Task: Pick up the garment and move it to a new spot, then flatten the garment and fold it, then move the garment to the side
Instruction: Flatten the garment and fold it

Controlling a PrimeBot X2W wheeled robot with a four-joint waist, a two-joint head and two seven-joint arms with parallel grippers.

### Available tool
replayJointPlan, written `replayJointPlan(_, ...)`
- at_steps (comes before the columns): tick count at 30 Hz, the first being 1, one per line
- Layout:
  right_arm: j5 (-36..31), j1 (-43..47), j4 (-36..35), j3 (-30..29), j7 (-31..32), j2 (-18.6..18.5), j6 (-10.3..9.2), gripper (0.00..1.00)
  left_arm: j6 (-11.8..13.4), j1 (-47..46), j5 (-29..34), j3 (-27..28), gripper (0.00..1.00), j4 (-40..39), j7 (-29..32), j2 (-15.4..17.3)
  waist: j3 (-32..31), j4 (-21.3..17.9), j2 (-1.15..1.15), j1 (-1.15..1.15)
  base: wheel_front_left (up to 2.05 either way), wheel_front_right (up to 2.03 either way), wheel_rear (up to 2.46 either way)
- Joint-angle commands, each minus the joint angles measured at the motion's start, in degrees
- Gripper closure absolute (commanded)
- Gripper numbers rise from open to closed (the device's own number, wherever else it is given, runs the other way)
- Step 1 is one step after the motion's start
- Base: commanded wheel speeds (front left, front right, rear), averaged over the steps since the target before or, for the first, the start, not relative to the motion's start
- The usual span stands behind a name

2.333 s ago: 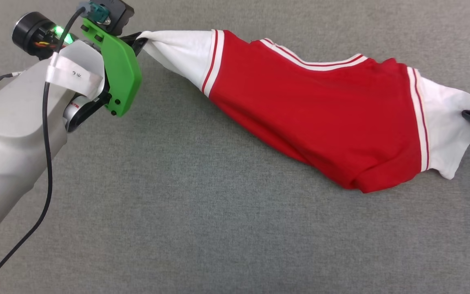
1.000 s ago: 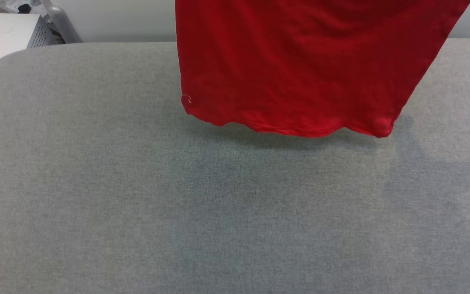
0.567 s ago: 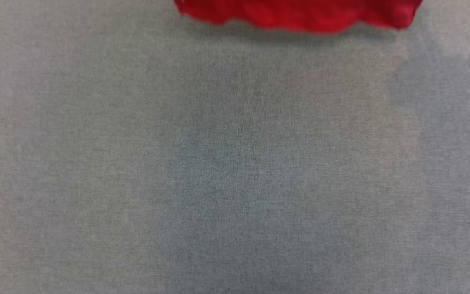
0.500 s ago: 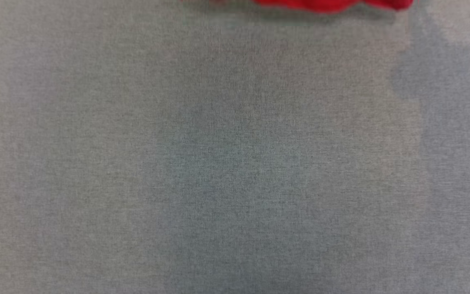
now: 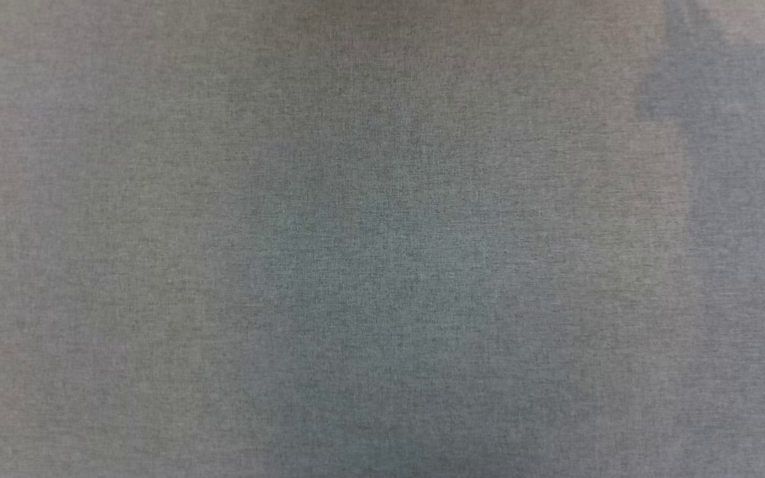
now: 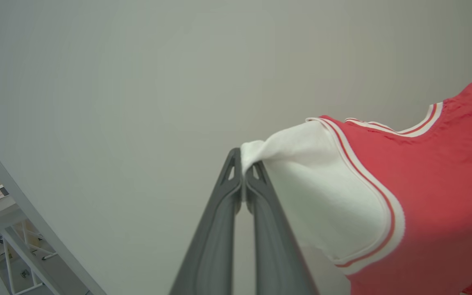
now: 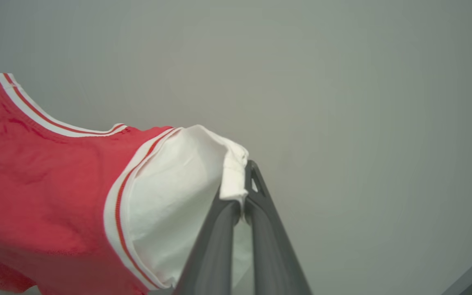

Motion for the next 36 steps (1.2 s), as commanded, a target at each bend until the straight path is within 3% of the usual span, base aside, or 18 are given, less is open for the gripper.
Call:
replayJointPlan(1, 1.2, 2.6, -0.5, 1.1, -0.5, -0.4, -0.01, 1.0, -0.1, 3.1, -0.6, -0.2, 1.0, -0.5, -0.6, 0.7, -1.0, -0.2, 0.0, -0.01, 0.0, 0.0, 0.0)
replayJointPlan(8, 6.4, 13.4, -4.5, 6.4, -2.3, -2.0, -0.01, 1.0, 1.0, 17.2, -2.1, 0.4, 1.0, -5.0, -1.2, 2.4, -4.4, 0.1, 0.0, -0.01, 0.0, 0.0, 0.0)
replayJointPlan(15, 11.4, 27.6, -10.8, 12.0, -4.6, -5.1, -0.01, 1.0, 5.1, 35.7, -2.5, 4.1, 1.0, -15.6, -1.3, 6.5, -9.1, 0.3, 0.0, -0.01, 0.0, 0.0, 0.0)
replayJointPlan(22, 15.1, 42.3, -17.4, 17.4, -4.7, -9.3, -0.01, 1.0, 9.1, 55.5, -3.9, 4.2, 1.0, -25.0, -1.3, 11.3, -14.5, 0.1, 0.0, -0.01, 0.0, 0.0, 0.0)
replayJointPlan(29, 19.8, 56.6, -20.2, 17.7, -6.0, -10.5, -0.01, 1.0, 12.0, 71.9, -9.5, 4.6, 1.0, -31.6, -1.3, 14.3, -18.8, 0.3, 0.0, -0.01, 0.0, 0.0, 0.0)
replayJointPlan(36, 21.5, 68.6, -20.9, 17.1, -7.0, -10.8, -0.01, 1.0, 13.2, 81.9, -12.4, 4.7, 1.0, -32.8, -1.3, 14.4, -22.0, 0.2, 0.0, -0.01, 0.0, 0.0, 0.0)
